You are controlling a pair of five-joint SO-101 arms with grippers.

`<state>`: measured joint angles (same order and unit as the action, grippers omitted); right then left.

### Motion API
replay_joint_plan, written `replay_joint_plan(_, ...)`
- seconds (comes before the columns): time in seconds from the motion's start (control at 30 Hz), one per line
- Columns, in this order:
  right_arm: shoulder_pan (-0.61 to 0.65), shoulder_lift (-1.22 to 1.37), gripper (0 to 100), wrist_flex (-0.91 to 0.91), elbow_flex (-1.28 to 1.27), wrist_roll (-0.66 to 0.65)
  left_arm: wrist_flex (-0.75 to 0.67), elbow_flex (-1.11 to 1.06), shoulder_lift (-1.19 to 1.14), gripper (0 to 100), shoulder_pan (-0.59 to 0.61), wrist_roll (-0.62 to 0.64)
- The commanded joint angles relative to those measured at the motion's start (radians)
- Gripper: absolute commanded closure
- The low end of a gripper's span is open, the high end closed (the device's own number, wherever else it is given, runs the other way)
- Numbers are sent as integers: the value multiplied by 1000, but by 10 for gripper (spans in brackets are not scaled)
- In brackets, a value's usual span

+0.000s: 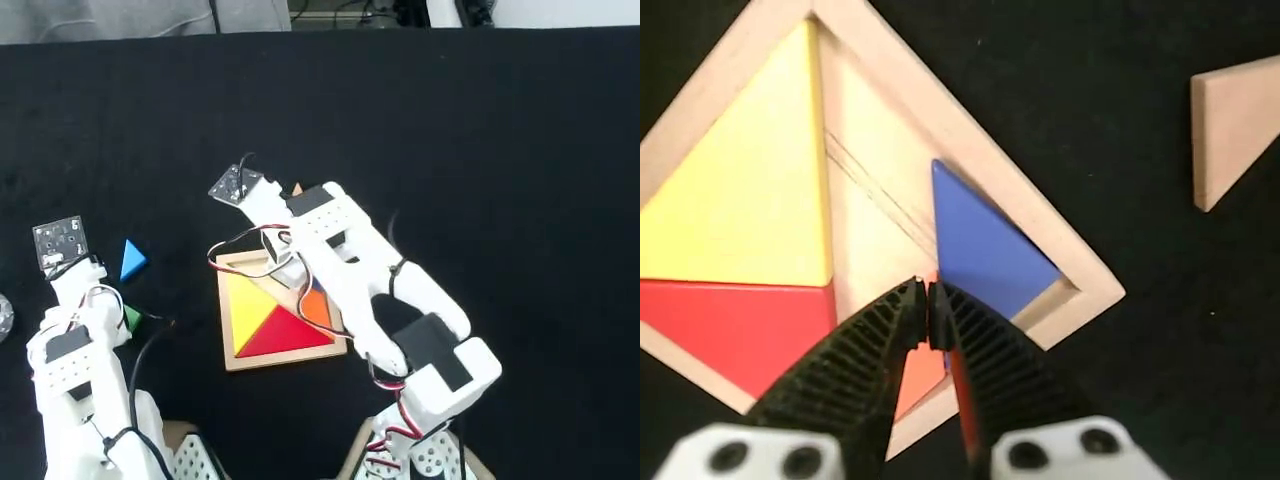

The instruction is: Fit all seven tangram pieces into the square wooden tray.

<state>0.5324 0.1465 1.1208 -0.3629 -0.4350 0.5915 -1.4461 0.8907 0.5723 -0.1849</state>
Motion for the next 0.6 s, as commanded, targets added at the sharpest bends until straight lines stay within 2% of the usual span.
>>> replay_joint_plan(0.0, 14, 35, 988, -15, 62, 25, 2, 42, 12, 967, -15, -5)
replay_joint_plan(0.17, 11, 143, 988, -6, 116, 23, 2, 42, 12, 967, -15, -5)
replay_joint_plan(0.57, -28, 128, 988, 55, 114, 17, 2, 42, 12, 967, -13, -5)
